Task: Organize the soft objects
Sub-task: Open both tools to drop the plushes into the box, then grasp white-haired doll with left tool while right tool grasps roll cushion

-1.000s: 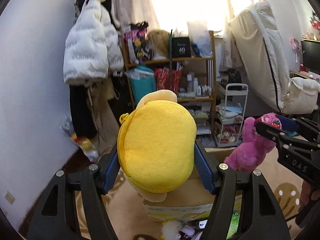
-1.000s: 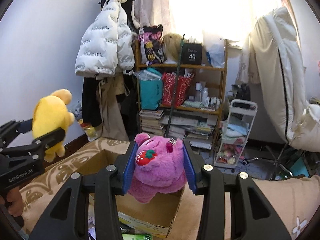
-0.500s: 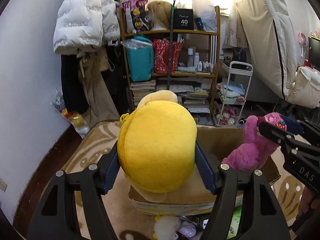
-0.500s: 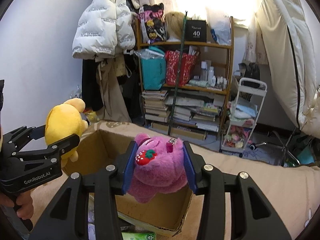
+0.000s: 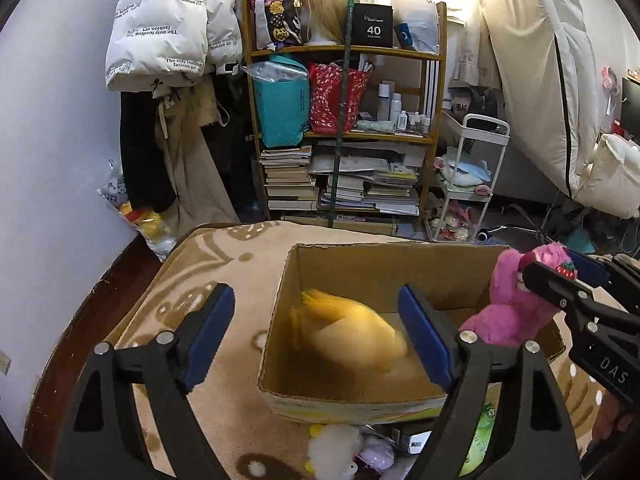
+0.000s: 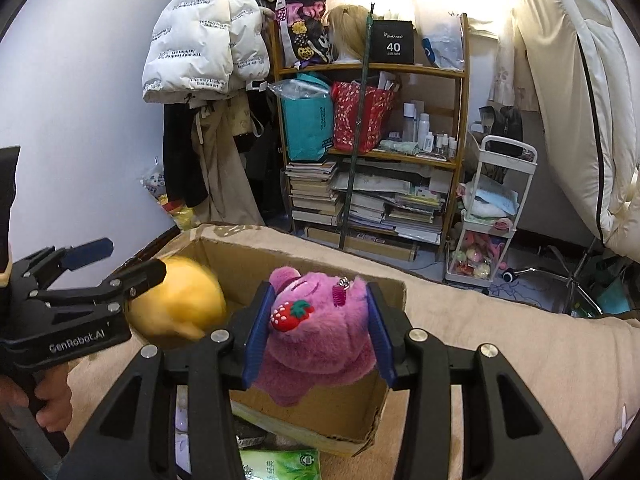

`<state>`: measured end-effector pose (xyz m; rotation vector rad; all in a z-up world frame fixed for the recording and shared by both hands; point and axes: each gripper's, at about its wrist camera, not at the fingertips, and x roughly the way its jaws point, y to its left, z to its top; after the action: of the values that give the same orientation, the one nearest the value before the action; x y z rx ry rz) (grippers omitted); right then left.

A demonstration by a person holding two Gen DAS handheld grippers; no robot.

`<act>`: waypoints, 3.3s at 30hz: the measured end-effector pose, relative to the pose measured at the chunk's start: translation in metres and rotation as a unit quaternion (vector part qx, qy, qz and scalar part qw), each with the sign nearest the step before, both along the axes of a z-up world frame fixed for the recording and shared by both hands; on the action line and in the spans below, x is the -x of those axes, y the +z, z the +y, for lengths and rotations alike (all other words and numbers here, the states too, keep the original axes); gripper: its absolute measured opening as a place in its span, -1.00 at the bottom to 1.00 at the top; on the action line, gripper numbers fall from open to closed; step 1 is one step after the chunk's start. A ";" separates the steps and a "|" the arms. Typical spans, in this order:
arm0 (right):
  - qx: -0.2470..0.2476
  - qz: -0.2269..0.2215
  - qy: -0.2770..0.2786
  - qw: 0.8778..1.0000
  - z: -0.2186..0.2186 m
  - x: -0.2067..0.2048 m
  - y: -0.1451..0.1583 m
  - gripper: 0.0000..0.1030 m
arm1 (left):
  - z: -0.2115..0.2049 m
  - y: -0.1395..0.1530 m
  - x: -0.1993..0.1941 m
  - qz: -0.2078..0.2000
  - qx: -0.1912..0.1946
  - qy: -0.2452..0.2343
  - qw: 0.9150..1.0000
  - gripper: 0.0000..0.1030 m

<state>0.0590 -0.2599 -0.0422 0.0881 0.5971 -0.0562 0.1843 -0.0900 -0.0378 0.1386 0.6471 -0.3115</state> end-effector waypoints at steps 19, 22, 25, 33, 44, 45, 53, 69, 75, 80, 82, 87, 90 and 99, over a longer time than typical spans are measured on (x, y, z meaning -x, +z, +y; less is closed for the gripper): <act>-0.025 -0.012 -0.005 1.000 0.005 0.034 0.010 1.00 | 0.021 0.020 0.031 -0.035 -0.057 0.042 0.997 0.97; -0.034 -0.013 -0.010 0.999 0.004 0.042 0.015 1.00 | 0.025 0.025 0.045 -0.033 -0.057 0.042 0.997 0.97; -0.036 -0.012 -0.013 0.999 0.003 0.051 0.019 1.00 | 0.031 0.031 0.055 -0.028 -0.055 0.046 0.997 0.97; -0.049 -0.006 -0.033 0.998 0.001 0.081 0.027 1.00 | 0.042 0.046 0.087 -0.031 -0.060 0.044 0.997 0.97; -0.064 0.012 -0.042 0.997 0.012 0.111 0.030 1.00 | 0.059 0.042 0.121 -0.002 -0.062 0.033 0.998 0.97; -0.068 0.012 -0.043 0.997 0.012 0.114 0.030 1.00 | 0.060 0.042 0.123 0.001 -0.059 0.033 0.998 0.97; -0.075 0.028 -0.058 0.995 0.010 0.130 0.025 1.00 | 0.062 0.038 0.137 0.013 -0.065 0.032 0.997 0.97; -0.070 0.082 -0.076 0.991 0.008 0.110 -0.003 1.00 | 0.046 0.000 0.118 0.058 -0.065 0.007 0.996 0.97; -0.076 0.110 -0.089 0.987 -0.001 0.098 -0.018 1.00 | 0.027 -0.012 0.109 0.062 -0.073 0.005 0.995 0.97; -0.085 0.125 -0.101 0.983 -0.006 0.091 -0.029 1.00 | 0.013 -0.027 0.100 0.080 -0.073 -0.007 0.994 0.97; -0.097 0.135 -0.107 0.980 -0.010 0.088 -0.036 1.00 | 0.008 -0.035 0.096 0.093 -0.075 -0.014 0.993 0.97; -0.109 0.166 -0.120 0.973 -0.018 0.083 -0.054 1.00 | -0.004 -0.055 0.090 0.116 -0.100 -0.026 0.988 0.97; -0.113 0.182 -0.124 0.969 -0.021 0.079 -0.065 1.00 | -0.008 -0.066 0.087 0.136 -0.104 -0.034 0.985 0.97; -0.122 0.234 -0.114 0.958 -0.019 0.072 -0.092 1.00 | -0.022 -0.095 0.088 0.172 -0.131 -0.056 0.975 0.97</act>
<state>-0.0130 -0.2786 -0.1344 0.3924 1.0658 -0.2310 0.0967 -0.1122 -0.1329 0.3809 1.0270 -0.3604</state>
